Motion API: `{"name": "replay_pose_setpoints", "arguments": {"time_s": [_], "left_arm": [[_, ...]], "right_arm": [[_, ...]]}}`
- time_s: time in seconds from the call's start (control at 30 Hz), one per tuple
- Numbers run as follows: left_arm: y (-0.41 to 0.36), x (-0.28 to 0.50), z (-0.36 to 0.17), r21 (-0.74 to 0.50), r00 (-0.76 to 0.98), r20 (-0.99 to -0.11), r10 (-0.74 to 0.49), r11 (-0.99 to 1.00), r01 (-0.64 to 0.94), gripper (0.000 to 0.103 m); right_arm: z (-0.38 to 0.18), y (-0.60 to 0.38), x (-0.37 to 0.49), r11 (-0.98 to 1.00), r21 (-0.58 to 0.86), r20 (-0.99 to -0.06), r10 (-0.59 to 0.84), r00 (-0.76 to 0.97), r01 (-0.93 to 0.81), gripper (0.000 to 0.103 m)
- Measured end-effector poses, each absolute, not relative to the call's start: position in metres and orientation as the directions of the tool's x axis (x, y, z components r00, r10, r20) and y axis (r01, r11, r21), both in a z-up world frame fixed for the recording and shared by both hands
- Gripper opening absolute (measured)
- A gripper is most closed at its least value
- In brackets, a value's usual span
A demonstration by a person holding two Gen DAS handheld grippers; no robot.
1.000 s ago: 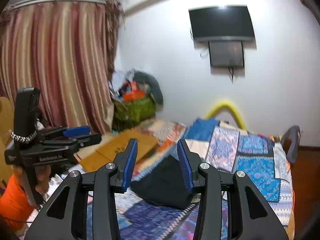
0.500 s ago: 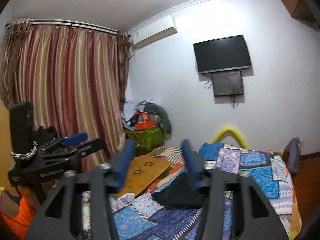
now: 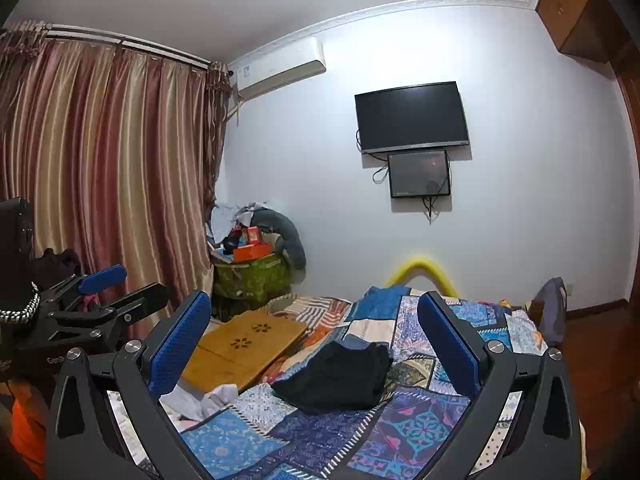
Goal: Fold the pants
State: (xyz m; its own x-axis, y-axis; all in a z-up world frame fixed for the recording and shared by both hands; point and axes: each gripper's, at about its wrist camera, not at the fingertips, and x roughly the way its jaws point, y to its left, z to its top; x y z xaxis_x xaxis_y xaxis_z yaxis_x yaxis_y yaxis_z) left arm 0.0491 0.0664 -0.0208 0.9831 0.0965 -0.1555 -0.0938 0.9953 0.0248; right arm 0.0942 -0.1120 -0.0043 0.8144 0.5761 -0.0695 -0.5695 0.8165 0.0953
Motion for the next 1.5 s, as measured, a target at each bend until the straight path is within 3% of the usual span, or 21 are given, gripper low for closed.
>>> {"name": "replay_pose_setpoints", "arguments": {"time_s": [0.77, 1.5], "left_arm": [[0.067, 0.058, -0.032, 0.014, 0.982, -0.175, 0.074, 0.997, -0.073, 0.103], [0.067, 0.059, -0.032, 0.009, 0.980, -0.194, 0.039, 0.999, -0.037, 0.103]], "right_arm": [[-0.017, -0.109, 0.091, 0.821, 0.077, -0.129, 0.571, 0.811, -0.566, 0.103], [-0.016, -0.115, 0.091, 0.824, 0.090, -0.128, 0.567, 0.814, -0.559, 0.103]]}}
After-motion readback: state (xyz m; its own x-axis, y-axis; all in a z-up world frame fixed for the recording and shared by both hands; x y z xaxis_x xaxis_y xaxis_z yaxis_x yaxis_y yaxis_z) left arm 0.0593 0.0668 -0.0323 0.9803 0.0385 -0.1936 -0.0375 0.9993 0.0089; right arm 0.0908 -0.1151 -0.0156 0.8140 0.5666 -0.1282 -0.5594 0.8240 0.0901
